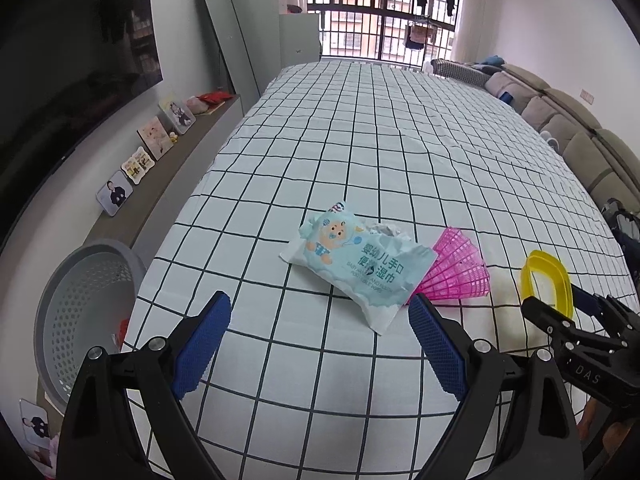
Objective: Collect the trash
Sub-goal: 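Grasp the blue wipes pack with the left gripper while the right gripper holds the lid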
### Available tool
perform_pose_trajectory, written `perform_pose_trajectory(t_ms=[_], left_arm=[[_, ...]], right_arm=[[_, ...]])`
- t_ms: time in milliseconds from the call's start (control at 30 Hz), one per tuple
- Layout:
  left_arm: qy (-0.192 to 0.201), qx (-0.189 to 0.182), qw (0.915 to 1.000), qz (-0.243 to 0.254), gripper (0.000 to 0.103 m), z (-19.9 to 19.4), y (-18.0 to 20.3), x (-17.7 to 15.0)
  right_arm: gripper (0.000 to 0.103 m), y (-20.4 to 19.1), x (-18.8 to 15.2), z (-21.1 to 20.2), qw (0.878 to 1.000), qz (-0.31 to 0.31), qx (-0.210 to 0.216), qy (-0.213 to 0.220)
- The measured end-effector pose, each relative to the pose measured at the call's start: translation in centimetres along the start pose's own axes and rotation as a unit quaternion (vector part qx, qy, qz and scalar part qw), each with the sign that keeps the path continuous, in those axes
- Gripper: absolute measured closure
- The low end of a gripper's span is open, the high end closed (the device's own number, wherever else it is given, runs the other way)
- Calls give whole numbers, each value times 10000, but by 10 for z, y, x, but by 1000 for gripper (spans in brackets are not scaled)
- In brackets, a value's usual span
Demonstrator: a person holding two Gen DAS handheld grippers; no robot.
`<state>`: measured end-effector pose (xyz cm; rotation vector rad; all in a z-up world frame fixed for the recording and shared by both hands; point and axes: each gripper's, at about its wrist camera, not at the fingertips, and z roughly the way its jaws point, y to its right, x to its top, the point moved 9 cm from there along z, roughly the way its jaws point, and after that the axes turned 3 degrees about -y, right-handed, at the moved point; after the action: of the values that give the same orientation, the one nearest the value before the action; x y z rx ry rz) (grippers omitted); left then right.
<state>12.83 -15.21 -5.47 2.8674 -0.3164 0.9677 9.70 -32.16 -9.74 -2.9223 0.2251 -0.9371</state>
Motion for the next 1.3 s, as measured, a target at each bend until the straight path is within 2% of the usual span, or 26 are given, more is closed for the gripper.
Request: perform_pose_trajectory(t_ms=[267, 500, 867, 1200, 1300], left_arm=[[-48, 71, 10000, 0, 14, 19, 10, 30], [-181, 124, 9997, 61, 14, 45, 25, 40], [-420, 455, 9977, 291, 14, 59, 11, 10], [-484, 768, 9959, 46, 14, 49, -37, -12], [-445, 765, 9961, -31, 14, 42, -45, -13]], right_arm=[[31, 7, 2, -3, 9998, 95, 131, 95], [31, 11, 1, -1, 9995, 164, 251, 99], [31, 12, -1, 0, 9989, 198, 406, 76], [31, 8, -2, -1, 9987, 181, 466, 104], [31, 10, -1, 0, 9987, 195, 464, 99]])
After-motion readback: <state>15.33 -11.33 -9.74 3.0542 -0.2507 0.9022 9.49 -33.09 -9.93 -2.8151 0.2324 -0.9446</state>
